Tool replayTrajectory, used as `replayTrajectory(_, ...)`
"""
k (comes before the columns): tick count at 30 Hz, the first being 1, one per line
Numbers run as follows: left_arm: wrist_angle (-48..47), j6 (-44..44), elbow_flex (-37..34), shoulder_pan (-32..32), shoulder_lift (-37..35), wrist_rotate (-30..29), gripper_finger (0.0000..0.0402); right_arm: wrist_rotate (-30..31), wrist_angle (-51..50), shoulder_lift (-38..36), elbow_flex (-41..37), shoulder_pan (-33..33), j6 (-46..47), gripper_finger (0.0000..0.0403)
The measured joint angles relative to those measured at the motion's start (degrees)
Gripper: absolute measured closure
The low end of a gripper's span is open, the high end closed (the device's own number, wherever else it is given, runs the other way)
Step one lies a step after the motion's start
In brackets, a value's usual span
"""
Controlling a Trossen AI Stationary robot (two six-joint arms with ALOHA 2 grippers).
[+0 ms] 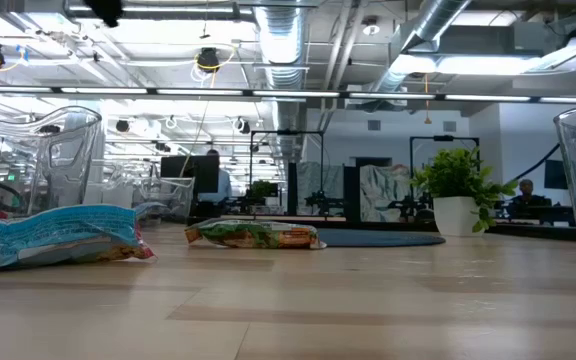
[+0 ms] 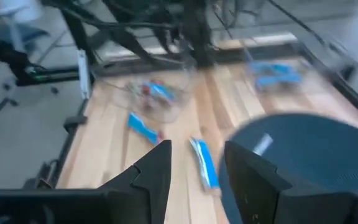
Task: Pick and place Granola Bars by type
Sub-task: Put the yellow granola bar into the bottom right transparent bin
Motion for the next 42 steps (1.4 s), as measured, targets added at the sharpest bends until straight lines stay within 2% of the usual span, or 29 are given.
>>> replayTrajectory(4, -0.4, -0.2, 0.9, 0.1, -0.5, -4.4, 0.0224, -9.8, 6.9, 7.4, 0.0, -6.2, -4.7, 0.0259)
replayTrajectory(10, -0.7, -5.7, 0.6, -2.3, -1.9, -5.6, 0.0224, -26.5, 18.9, 20.5, 0.0, -15.4, -6.3, 0.0259)
replayTrajectory(15, -1.8, -12.9, 0.5, -5.9, -2.8, -12.0, 0.0224, -32.5, 28.4, 31.3, 0.0, -18.6, -10.1, 0.0259)
replayTrajectory(20, -5.6, -18.8, 0.5, -8.8, -5.1, -18.5, 0.0224, -33.6, 30.3, 40.9, 2.5, -18.8, -11.9, 0.0259)
replayTrajectory(25, -5.5, -16.2, -0.6, -9.4, -9.7, -22.3, 0.0224, -32.6, 30.6, 48.0, 7.5, -18.8, -11.8, 0.0255)
replayTrajectory(29, -5.5, -13.5, -1.7, -9.3, -12.7, -23.4, 0.0224, -31.0, 29.5, 52.8, 11.6, -19.2, -11.4, 0.0229)
replayTrajectory(36, -5.4, -8.0, -1.9, -9.3, -15.7, -26.0, 0.0224, -30.5, 21.7, 56.9, 17.1, -20.8, -10.7, 0.0161)
replayTrajectory(42, -5.4, -3.6, -1.9, -8.9, -16.3, -26.5, 0.0224, -29.3, 17.9, 57.9, 18.3, -22.0, -11.1, 0.0155)
